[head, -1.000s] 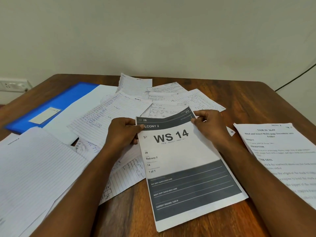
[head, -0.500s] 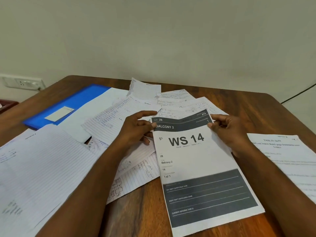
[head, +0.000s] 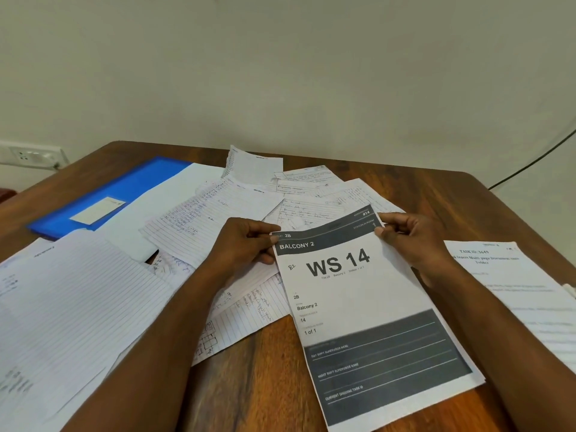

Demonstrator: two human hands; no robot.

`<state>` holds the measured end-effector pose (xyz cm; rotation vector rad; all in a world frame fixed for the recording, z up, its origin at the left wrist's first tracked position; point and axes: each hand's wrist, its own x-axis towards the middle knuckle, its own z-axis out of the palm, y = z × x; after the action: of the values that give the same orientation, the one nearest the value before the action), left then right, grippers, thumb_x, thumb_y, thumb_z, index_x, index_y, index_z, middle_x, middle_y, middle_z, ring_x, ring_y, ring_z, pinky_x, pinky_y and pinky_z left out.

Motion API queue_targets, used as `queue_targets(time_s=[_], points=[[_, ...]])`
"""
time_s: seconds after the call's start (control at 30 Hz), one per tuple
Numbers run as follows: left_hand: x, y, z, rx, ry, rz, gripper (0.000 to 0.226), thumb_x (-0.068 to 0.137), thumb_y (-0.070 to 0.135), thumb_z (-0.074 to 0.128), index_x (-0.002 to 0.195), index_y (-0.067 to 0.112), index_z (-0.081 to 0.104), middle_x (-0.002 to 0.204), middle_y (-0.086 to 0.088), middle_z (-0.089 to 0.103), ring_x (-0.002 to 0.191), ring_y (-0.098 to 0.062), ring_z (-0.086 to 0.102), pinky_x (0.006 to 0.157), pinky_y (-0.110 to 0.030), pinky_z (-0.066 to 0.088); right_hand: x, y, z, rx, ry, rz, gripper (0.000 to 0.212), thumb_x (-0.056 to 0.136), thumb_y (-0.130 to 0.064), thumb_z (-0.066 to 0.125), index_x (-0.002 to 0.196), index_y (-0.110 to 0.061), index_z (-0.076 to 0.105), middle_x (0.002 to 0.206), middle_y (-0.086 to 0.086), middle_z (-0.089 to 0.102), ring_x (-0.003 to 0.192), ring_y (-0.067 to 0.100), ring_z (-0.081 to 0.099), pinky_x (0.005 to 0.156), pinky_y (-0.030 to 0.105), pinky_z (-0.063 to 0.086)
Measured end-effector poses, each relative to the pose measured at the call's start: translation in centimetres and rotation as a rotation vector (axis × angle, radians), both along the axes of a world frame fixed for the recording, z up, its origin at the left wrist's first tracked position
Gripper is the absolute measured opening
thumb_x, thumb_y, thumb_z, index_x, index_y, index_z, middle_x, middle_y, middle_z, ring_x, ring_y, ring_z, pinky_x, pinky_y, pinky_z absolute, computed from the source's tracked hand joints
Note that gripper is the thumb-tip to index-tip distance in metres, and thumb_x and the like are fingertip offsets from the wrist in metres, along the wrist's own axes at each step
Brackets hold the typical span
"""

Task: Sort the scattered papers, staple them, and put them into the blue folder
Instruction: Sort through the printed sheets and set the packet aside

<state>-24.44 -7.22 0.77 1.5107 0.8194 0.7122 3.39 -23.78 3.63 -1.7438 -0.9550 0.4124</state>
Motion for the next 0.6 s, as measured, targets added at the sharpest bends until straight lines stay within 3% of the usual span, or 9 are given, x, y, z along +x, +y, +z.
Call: queue_targets(time_s=[0.23,0.4,0.6], points=[[0.9,-1.0,0.3,-0.084,-0.108,0.104,0.028,0.093,-0.002,0.075,0.12,-0.001,0.069,0.09,-0.023,0.078,0.073,-0.028,0.079,0.06,-0.029,0.064,-0.2,-0.2,-0.3,0.067,0.013,-0.077,0.029,0.093,-0.016,0.075,0.122,-0.013,0.075,0.12,-0.002,0.073,0.102,0.01,0.07,0.084,0.026,0.058],[1.3,-2.3,0.9,-0.239,-0.174,0.111,0.016,0.092,-0.001,0.076,0.104,-0.009,0.068,0.094,-0.023,0.08,0.084,-0.036,0.08,0.071,-0.041,0.068,-0.1,-0.5,-0.4,0.117,0.088,-0.13,0.032,0.093,-0.013,0.075,0.125,-0.008,0.074,0.122,0.005,0.075,0.109,0.021,0.071,0.098,0.042,0.059],[1.5,-2.7,1.0,-0.224,-0.145,0.124,0.01,0.092,-0.001,0.075,0.093,-0.009,0.07,0.091,-0.022,0.08,0.082,-0.033,0.08,0.066,-0.035,0.067,-0.2,-1.7,-0.2,0.103,0.194,-0.118,0.03,0.094,-0.014,0.074,0.124,-0.013,0.073,0.118,0.002,0.076,0.106,0.024,0.073,0.089,0.041,0.063]])
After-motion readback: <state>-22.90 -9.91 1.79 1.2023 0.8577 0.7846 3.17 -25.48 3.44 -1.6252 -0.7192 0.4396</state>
